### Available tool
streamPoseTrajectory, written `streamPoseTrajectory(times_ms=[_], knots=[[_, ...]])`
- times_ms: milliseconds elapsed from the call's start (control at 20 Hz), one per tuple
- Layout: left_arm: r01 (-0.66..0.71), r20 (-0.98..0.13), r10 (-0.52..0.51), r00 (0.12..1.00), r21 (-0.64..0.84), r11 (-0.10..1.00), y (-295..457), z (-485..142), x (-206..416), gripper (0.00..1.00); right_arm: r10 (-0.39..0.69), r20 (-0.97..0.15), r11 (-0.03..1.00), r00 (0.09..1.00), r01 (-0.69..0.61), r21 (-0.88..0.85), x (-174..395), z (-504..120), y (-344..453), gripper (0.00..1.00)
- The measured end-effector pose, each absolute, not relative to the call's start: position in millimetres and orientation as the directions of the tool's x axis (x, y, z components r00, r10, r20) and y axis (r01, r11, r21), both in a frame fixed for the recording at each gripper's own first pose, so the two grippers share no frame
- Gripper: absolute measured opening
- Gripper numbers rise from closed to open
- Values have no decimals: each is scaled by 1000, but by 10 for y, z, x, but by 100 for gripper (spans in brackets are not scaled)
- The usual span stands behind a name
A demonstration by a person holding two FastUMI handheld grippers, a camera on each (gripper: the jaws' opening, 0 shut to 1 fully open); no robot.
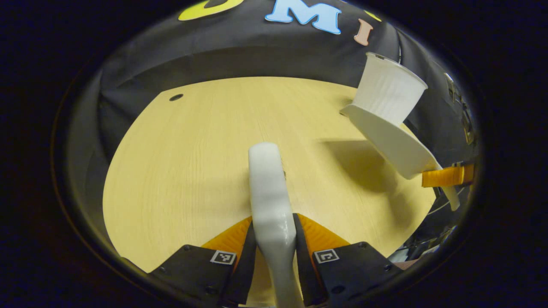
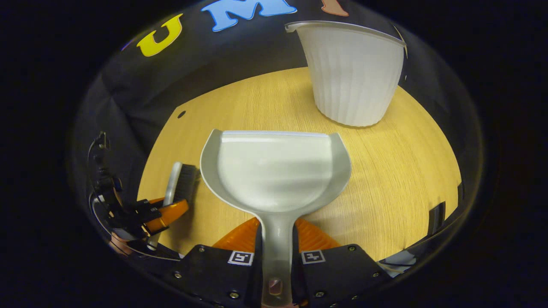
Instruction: Pick up the small broom and dustpan from the desktop, sweep the trash into the dustpan with the broom, and then empty the trash into the garbage bin.
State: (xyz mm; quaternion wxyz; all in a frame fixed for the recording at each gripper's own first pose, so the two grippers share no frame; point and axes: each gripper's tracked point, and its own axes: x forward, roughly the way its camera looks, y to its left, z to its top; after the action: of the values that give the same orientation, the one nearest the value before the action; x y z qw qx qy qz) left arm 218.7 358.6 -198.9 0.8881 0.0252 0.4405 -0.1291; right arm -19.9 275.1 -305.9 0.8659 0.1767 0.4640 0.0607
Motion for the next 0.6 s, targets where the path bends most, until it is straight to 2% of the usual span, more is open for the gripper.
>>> streamPoseTrajectory(times_ms=[250, 600], knots=[[207, -804, -161, 572, -48, 977, 3543, -2052, 2188, 53, 156, -800, 970, 579, 66, 236, -147, -3313, 2663, 26], [186, -819, -124, 561, -21, 982, 3459, -2110, 2234, 53, 139, -817, 976, 559, 62, 209, -186, -3374, 2670, 27]])
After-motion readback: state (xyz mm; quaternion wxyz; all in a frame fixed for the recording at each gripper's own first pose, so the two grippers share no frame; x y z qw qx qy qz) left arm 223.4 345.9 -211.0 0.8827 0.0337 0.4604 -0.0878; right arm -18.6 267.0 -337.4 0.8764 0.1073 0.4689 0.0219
